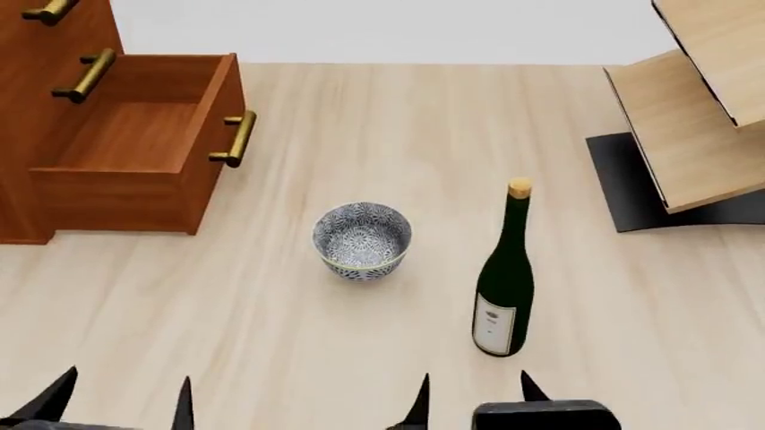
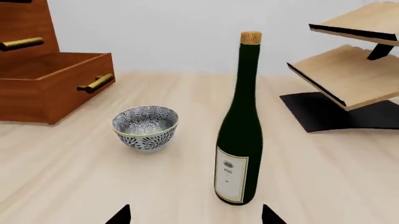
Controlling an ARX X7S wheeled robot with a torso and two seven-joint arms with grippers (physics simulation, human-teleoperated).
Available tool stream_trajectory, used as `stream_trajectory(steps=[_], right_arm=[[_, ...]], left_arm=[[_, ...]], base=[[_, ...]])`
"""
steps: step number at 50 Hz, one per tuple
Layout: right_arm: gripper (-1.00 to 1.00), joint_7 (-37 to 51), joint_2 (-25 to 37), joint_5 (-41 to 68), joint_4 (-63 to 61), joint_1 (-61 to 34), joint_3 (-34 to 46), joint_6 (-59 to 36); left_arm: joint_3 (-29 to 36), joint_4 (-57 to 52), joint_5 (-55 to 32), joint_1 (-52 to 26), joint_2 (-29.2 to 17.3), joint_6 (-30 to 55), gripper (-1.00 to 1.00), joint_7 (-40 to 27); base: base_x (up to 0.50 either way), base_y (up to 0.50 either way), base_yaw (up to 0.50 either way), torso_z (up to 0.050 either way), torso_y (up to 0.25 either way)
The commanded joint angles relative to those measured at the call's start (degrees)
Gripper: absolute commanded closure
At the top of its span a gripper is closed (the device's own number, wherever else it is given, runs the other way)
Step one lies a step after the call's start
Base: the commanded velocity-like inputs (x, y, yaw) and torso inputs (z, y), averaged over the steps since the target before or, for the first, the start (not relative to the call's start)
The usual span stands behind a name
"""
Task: Put the wine bottle in the bottom drawer of the cabinet.
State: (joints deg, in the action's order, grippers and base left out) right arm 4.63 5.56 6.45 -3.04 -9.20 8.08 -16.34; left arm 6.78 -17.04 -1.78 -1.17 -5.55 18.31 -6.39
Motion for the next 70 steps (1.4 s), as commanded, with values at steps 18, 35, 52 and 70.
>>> stream_trajectory(steps=[18,35,52,70], right_arm=[[-1.0,1.6,2.0,5.8,-19.2,-10.3,0.1,-28.3],[-1.0,2.7,1.8,5.3,-14.3,-11.3,1.0,-24.8],[-1.0,2.8,2.1,5.1,-15.3,-10.6,2.1,-23.6],[-1.0,3.9,2.8,5.3,-13.8,-11.4,2.0,-21.9]], left_arm=[[0.6,-29.3,-2.9,-13.9,-0.8,44.8,-1.0,-0.6],[0.4,-27.0,-3.7,-13.3,-1.0,42.7,-1.0,-1.5],[-5.6,-25.3,-3.8,-10.3,-2.2,37.1,-1.0,-2.7],[-38.2,-24.1,-18.2,-10.6,4.5,29.3,-1.0,-0.5]], base=[[0.0,0.0,0.0,0.05,0.0],[0.0,0.0,0.0,0.026,0.0],[0.0,0.0,0.0,0.0,0.0],[0.0,0.0,0.0,0.0,0.0]])
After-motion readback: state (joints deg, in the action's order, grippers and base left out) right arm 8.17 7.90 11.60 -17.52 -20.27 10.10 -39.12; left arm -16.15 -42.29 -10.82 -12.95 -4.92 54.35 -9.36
